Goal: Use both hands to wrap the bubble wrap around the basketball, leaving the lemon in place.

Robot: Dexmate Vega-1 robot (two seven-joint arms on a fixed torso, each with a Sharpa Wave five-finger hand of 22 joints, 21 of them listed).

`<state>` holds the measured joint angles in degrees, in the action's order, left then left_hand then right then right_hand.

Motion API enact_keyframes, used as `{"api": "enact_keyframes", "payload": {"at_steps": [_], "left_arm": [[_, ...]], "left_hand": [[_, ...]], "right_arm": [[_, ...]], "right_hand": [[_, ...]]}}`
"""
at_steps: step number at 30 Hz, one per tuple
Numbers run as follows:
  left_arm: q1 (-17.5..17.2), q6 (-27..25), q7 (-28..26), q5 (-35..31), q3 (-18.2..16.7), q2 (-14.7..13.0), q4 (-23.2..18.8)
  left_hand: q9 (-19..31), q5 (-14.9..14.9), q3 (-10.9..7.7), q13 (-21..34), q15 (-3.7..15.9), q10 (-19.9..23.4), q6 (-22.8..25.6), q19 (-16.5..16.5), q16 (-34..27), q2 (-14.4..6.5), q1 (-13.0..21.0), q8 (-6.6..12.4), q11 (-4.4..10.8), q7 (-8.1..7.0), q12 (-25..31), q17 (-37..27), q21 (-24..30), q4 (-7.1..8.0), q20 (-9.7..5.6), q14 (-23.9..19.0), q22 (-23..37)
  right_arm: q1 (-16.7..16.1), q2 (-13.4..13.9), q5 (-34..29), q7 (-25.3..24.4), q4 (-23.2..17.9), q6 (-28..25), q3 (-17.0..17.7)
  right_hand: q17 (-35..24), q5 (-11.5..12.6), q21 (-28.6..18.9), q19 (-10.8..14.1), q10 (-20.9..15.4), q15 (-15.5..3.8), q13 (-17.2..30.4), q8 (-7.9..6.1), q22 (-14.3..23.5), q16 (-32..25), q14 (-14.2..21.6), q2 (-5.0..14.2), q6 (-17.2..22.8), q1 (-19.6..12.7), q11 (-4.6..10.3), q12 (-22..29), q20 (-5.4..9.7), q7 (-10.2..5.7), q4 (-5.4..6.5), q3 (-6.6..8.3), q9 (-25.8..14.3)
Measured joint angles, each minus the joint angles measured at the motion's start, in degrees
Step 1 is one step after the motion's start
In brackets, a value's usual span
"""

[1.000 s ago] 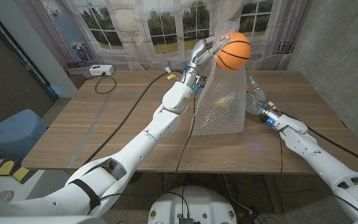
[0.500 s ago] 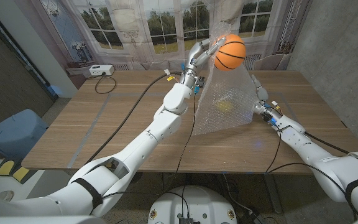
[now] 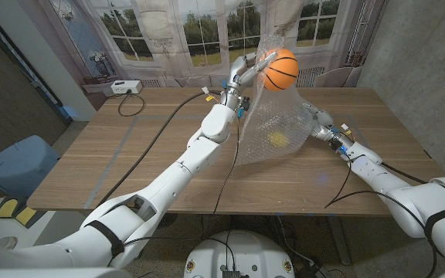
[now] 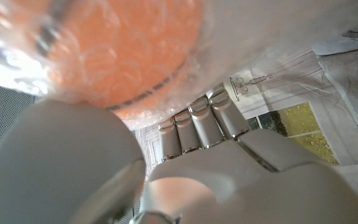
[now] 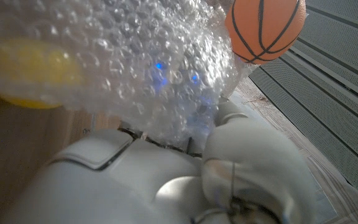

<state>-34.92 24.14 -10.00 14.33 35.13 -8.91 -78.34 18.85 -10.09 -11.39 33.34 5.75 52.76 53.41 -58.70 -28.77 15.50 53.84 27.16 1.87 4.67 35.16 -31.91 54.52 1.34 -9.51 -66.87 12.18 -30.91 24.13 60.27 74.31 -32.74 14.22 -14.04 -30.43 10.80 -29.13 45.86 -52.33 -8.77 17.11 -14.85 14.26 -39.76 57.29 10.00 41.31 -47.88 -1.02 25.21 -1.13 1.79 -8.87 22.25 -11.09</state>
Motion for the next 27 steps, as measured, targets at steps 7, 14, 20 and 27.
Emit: {"api": "enact_keyframes", "payload": {"at_steps": [7,14,20,27], "left_arm": [[-0.5,-8.0,-3.1,-3.8,0.2,-3.6,-5.1],[-0.6,-15.5,-5.4,-7.5,0.8,-6.7,-9.4],[-0.4,-23.0,-5.6,-9.2,1.3,-9.4,-13.1],[-0.3,-29.7,-5.2,-10.3,1.8,-12.2,-16.6]], "left_hand": [[0.0,-0.1,-0.01,0.0,0.0,0.0,0.0,0.3,0.6,0.0,0.0,-0.04,0.0,0.01,0.0,-0.3,0.4,-0.02,0.3,0.0,-0.2],[0.0,-0.1,-0.07,0.0,0.0,0.0,0.1,0.3,0.7,0.0,0.0,-0.29,-0.01,0.15,0.0,-0.2,0.9,-0.07,0.31,0.0,-0.4],[-0.2,-0.1,-0.07,0.0,0.0,0.0,0.6,0.5,0.7,0.0,0.0,-0.49,-0.02,0.05,-0.4,-0.1,1.4,-0.08,0.29,0.0,-0.3],[-0.1,-0.1,-0.06,0.0,0.0,0.3,1.0,0.5,0.7,0.0,0.0,-0.66,-0.13,0.25,-0.7,-0.1,1.7,-0.08,0.29,0.0,-0.5]], "right_arm": [[-8.3,5.1,-2.3,-10.4,-10.3,-2.4,1.1],[-14.1,10.4,-4.7,-23.2,-22.9,-5.8,1.2],[-17.4,14.6,-5.8,-33.6,-34.5,-9.5,1.1],[-20.1,18.4,-6.2,-43.0,-47.7,-13.5,1.0]], "right_hand": [[-1.3,0.0,-0.8,0.1,0.0,-0.15,0.7,0.25,0.2,-0.6,0.4,0.69,0.1,-0.2,0.0,0.5,0.11,-0.05,0.7,0.16,0.0],[-1.0,0.0,-1.2,-0.6,0.6,0.75,1.4,1.47,0.3,0.4,-0.3,0.25,-0.2,0.4,-0.58,0.5,-0.34,0.2,1.72,-0.06,0.0],[1.8,0.0,-2.0,-2.3,3.8,3.77,1.2,3.36,0.2,4.0,-3.4,-0.25,-3.1,4.5,-3.84,-1.3,-1.27,1.6,4.55,-1.48,0.0],[2.6,0.1,-3.5,-1.7,3.9,3.19,0.4,3.46,0.1,4.9,-3.0,1.04,-3.6,4.0,-3.86,-1.9,-0.62,1.14,4.25,0.22,0.0]]}}
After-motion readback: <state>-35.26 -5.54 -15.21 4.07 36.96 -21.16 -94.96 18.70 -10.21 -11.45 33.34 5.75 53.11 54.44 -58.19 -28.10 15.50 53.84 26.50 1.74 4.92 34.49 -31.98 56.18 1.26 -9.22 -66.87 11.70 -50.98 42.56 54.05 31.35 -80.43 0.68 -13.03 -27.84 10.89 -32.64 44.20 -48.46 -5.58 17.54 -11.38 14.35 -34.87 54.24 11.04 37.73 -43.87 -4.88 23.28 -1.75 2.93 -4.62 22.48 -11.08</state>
